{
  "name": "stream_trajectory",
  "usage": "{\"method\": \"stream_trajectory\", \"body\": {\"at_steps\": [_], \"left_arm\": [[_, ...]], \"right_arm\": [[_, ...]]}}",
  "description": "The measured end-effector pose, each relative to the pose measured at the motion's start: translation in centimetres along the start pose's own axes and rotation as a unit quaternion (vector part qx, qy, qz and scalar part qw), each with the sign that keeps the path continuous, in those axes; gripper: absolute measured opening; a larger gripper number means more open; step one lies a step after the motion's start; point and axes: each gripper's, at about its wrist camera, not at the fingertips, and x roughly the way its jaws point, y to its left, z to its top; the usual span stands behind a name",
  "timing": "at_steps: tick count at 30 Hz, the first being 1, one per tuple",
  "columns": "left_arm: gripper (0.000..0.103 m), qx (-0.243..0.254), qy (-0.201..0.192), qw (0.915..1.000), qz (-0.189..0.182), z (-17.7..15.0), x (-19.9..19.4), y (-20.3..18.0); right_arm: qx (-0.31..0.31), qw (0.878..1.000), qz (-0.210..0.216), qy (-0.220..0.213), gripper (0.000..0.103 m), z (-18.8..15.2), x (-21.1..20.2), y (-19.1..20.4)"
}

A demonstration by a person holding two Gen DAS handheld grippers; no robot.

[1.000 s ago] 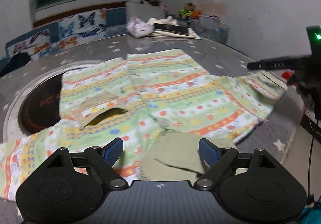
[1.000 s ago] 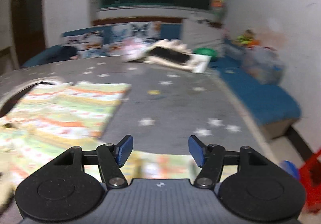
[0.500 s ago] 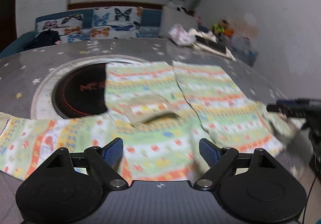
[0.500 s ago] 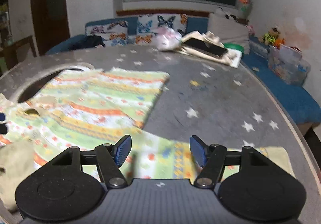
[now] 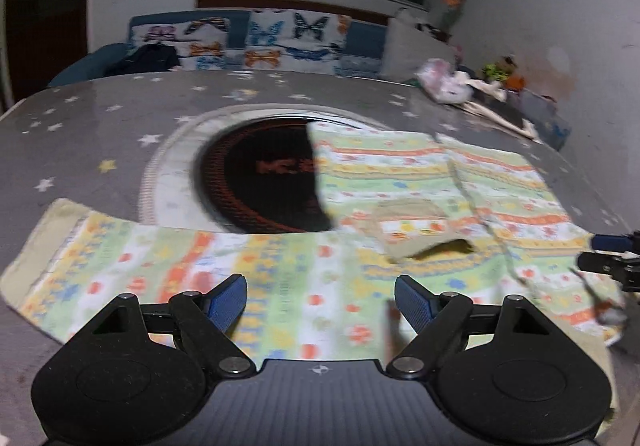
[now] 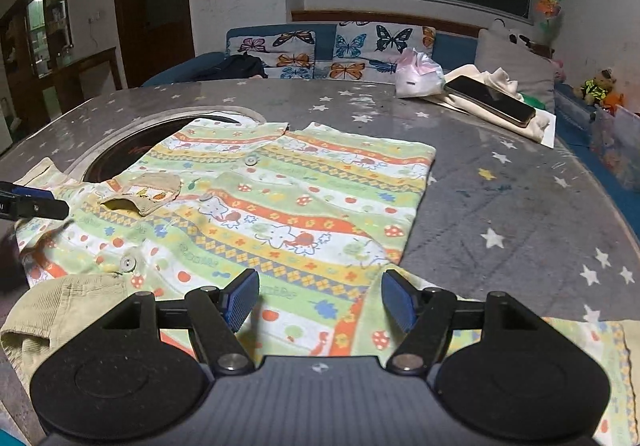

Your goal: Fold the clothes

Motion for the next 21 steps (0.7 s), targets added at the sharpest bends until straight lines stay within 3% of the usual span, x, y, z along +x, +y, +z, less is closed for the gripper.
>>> {"method": "stream_trajectory", "body": {"at_steps": [7,16,21], "left_arm": [[0.083,-0.034,-0.01,0.9976,0.06,0.0,-0.5,3.5],[0.083,-0.085,-0.021,0.9863,0.14,-0.5,-2.1,8.6],[0.081,-0.11,-0.024,0.9811,0.158,-0.3,-2.6,10.5]], "right_arm": [[-0.006,1.0,-0.004,-0.001,0.074,-0.3,0.5,0.5],[-0.013,1.0,-0.002,-0.009,0.083,-1.0,0.7,0.7],[-0.011,1.0,-0.003,-0.011,0.086,-1.1,0.8,0.7]]}}
